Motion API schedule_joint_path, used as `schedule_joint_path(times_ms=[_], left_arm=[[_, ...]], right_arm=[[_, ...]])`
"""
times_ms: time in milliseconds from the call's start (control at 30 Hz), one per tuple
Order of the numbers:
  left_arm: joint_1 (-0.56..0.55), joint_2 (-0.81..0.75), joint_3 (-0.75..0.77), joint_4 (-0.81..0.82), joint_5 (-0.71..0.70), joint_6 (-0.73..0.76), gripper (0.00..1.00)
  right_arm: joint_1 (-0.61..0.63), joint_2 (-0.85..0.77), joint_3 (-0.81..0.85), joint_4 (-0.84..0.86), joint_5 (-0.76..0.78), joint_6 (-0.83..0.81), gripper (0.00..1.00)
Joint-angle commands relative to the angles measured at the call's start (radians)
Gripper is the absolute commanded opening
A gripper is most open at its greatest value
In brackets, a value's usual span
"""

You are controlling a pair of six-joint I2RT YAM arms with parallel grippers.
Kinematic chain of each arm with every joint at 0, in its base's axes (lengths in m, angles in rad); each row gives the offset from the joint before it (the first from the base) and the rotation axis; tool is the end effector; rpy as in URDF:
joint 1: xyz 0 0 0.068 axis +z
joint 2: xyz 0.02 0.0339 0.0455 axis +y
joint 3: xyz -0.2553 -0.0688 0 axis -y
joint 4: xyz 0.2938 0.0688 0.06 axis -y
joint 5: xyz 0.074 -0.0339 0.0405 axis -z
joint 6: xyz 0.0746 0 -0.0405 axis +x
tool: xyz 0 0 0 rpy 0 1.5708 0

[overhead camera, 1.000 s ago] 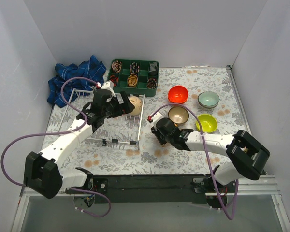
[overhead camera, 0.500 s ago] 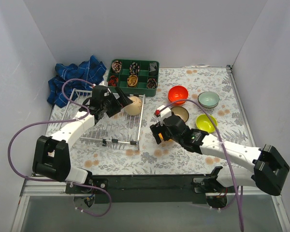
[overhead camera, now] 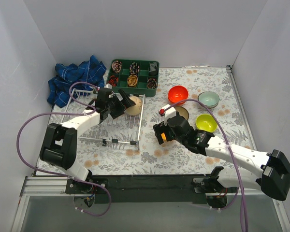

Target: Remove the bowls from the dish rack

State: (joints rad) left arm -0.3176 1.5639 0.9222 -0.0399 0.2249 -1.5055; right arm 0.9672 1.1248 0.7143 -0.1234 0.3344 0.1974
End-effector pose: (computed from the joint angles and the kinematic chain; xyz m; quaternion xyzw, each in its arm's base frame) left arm 0.3781 -0.1418 0.1486 -0.4620 0.7705 -0.3999 0.1817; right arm 0.2061 0.2558 0.2081 -0.2451 0.8248 0.1480 0.4876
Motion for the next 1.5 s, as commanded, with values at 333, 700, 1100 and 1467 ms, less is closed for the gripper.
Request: schedule_joint_path(times_ms=[333,700,1100,1467], left_arm=[[0.008,-0.002,-0.166,0.271,-0.050,-0.172,0.98],[0.006,-0.082,-0.261,0.425,-0.108,-0.289,0.98],[0.008,0.022,-0.224,0.433,-0.134,-0.325,0.98],[0.006,0.079,-0.226,0.498,-0.162,-0.394,0.98]], right_arm=[[0.005,0.003,0.040,-0.025,-0.063,-0.004,0.97],[0.005,0.026,0.066,-0.050,-0.089,-0.024,0.97],[0.005,0.018,0.066,-0.065,-0.092,-0.038,0.97],[0.005,0.007,0.054,-0.071,-0.095,-0.046,0.96]])
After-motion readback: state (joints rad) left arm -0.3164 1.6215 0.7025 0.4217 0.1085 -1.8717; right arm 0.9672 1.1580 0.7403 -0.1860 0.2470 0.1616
